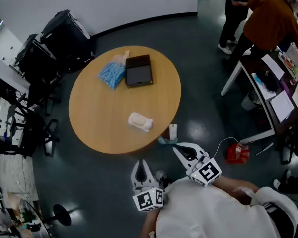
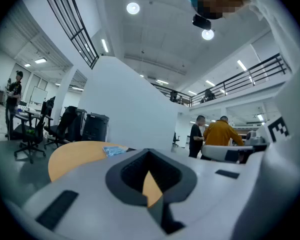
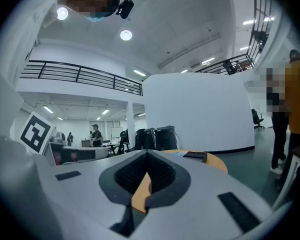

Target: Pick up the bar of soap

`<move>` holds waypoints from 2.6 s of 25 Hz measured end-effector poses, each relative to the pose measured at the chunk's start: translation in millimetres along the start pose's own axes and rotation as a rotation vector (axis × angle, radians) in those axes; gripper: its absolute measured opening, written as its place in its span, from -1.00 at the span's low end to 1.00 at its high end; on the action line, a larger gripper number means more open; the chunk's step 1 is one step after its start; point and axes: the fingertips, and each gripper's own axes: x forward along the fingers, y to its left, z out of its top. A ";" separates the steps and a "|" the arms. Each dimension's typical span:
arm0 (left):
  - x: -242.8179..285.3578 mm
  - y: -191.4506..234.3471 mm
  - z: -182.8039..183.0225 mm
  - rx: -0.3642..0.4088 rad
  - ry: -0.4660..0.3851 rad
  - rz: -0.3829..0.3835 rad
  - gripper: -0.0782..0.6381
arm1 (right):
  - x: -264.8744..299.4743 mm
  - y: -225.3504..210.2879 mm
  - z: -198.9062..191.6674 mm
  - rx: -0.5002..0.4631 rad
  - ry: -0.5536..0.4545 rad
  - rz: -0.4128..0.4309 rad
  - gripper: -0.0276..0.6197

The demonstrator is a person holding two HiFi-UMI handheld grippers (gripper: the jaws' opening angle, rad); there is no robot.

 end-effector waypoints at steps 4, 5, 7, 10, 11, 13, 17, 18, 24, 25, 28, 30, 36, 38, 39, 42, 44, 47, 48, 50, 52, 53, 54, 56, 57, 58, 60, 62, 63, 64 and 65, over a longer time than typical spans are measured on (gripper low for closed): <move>-1.2 4.2 0.9 -0.009 -0.005 0.001 -0.77 | 2.3 5.5 -0.9 -0.003 0.007 0.005 -0.88; -1.3 5.4 1.0 -0.009 -0.007 0.001 -0.77 | 3.0 5.8 -1.6 -0.003 0.007 0.004 -0.88; -1.4 7.7 0.5 -0.009 -0.009 -0.001 -0.77 | 4.4 6.3 -2.8 0.008 0.003 0.005 -0.88; -0.3 14.4 0.0 -0.021 -0.006 0.004 -0.77 | 8.2 8.5 -2.7 0.039 -0.006 0.013 -0.88; 0.6 17.6 0.5 -0.026 -0.004 0.005 -0.77 | 10.2 9.9 -1.9 0.039 -0.010 0.013 -0.88; 3.2 24.7 1.8 -0.025 -0.004 -0.003 -0.77 | 15.5 13.3 -0.2 0.036 -0.019 0.011 -0.88; 8.5 41.3 6.1 -0.030 -0.006 -0.010 -0.77 | 30.2 18.6 1.7 0.033 -0.026 -0.001 -0.88; 9.9 46.5 6.5 -0.027 -0.004 -0.015 -0.77 | 34.6 20.1 1.1 0.031 -0.025 -0.006 -0.88; 26.1 90.5 11.2 0.007 0.004 -0.068 -0.77 | 69.7 29.2 -7.0 0.007 -0.022 -0.060 -0.88; 28.3 96.7 12.7 0.013 0.002 -0.077 -0.77 | 75.1 30.6 -9.6 -0.004 -0.017 -0.068 -0.88; 36.8 109.9 11.9 0.023 0.003 -0.107 -0.77 | 90.4 30.3 -16.9 -0.041 0.008 -0.094 -0.88; 45.7 114.7 12.7 0.008 0.009 -0.104 -0.77 | 101.9 25.1 -18.5 -0.062 0.028 -0.095 -0.88; 83.0 121.0 4.2 -0.030 0.018 -0.064 -0.77 | 144.2 -2.5 -39.4 -0.095 0.135 -0.039 -0.88; 98.1 123.4 0.5 -0.031 0.028 -0.036 -0.77 | 160.2 -17.1 -51.6 -0.102 0.159 -0.016 -0.88; 103.6 124.3 0.2 -0.034 0.032 -0.022 -0.77 | 167.1 -23.1 -58.7 -0.101 0.178 -0.002 -0.88; 115.9 125.9 4.4 -0.034 0.033 -0.001 -0.77 | 186.1 -33.4 -76.9 -0.094 0.235 0.050 -0.88; 124.1 125.8 7.1 -0.022 0.030 0.006 -0.77 | 197.6 -35.2 -85.6 -0.101 0.259 0.090 -0.88; 135.9 127.3 7.1 -0.022 0.033 0.018 -0.77 | 217.8 -37.8 -103.2 -0.154 0.298 0.140 -0.88; 136.8 127.6 6.7 -0.026 0.038 0.020 -0.77 | 222.6 -37.7 -112.0 -0.168 0.319 0.150 -0.88; 138.9 130.0 8.1 -0.030 0.045 0.018 -0.77 | 231.4 -38.2 -130.1 -0.187 0.366 0.164 -0.88; 145.9 136.8 12.6 -0.020 0.041 0.009 -0.77 | 243.9 -41.1 -141.9 -0.215 0.406 0.168 -0.88; 150.2 141.0 15.2 -0.018 0.038 0.007 -0.77 | 250.3 -43.3 -146.9 -0.226 0.425 0.170 -0.88; 153.9 144.9 17.0 -0.015 0.036 0.006 -0.77 | 255.7 -45.2 -153.0 -0.229 0.446 0.175 -0.88; 159.7 151.8 16.7 -0.008 0.032 -0.001 -0.77 | 263.5 -46.9 -170.5 -0.211 0.499 0.197 -0.87; 163.5 155.3 16.6 -0.009 0.033 -0.002 -0.77 | 267.8 -47.8 -180.8 -0.199 0.530 0.207 -0.86; 168.0 158.8 17.5 -0.014 0.035 0.000 -0.77 | 272.6 -49.3 -191.2 -0.190 0.563 0.212 -0.81; 175.6 165.5 19.0 -0.030 0.042 0.005 -0.77 | 280.7 -52.4 -211.9 -0.187 0.637 0.211 -0.32; 178.5 170.0 19.1 -0.040 0.049 0.007 -0.77 | 285.2 -54.8 -231.4 -0.203 0.705 0.211 -0.21; 179.0 171.4 18.9 -0.038 0.052 0.007 -0.77 | 287.4 -55.8 -239.5 -0.214 0.728 0.214 -0.19; 179.4 172.6 18.2 -0.033 0.055 0.007 -0.77 | 289.9 -56.8 -246.4 -0.225 0.746 0.218 -0.18; 179.9 174.0 16.8 -0.029 0.059 0.008 -0.77 | 293.0 -58.2 -252.0 -0.235 0.760 0.221 -0.15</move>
